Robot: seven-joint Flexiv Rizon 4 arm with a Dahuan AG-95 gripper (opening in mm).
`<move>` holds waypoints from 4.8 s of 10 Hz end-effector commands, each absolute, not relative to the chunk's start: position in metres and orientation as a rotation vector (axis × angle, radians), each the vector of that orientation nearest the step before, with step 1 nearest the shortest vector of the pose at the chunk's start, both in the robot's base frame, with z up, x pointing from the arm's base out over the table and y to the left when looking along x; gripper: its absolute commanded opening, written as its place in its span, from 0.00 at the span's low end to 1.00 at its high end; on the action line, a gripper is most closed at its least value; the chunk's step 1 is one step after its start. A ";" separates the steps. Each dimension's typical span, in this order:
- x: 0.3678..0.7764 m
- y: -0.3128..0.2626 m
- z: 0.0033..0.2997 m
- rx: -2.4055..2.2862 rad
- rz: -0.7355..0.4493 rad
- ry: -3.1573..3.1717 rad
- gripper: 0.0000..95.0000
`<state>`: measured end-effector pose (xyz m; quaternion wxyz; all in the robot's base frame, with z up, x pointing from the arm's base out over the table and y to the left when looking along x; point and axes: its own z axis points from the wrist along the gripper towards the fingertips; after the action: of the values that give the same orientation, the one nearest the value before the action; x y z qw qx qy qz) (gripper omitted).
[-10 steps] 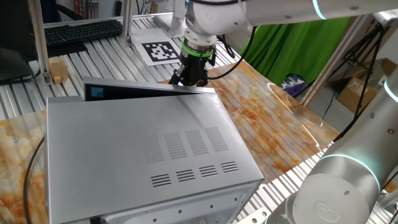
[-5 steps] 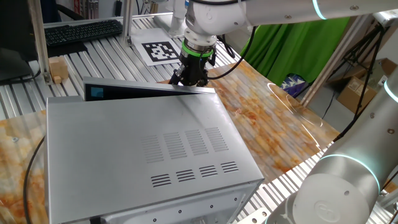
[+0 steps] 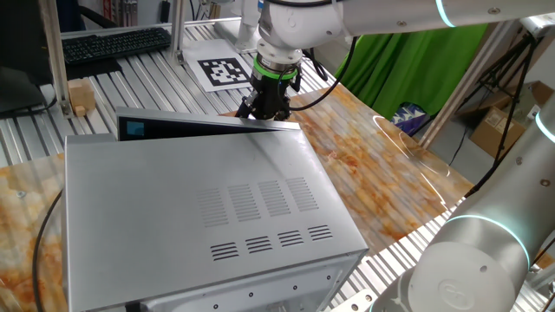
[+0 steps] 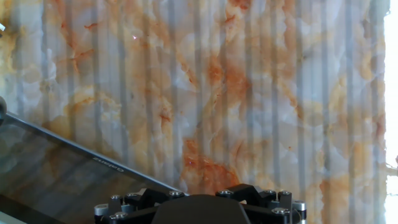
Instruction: Close the microwave door
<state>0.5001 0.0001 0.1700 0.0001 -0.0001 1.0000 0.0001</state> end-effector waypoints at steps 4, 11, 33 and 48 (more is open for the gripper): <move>0.500 0.000 0.170 0.253 0.013 3.082 0.00; 0.500 0.000 0.169 0.250 0.013 3.084 0.00; 0.553 0.012 0.169 0.357 0.013 3.088 0.00; 0.555 0.019 0.162 0.337 0.038 3.064 0.00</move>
<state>0.5552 0.0193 0.1627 0.0290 0.1072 0.9937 0.0126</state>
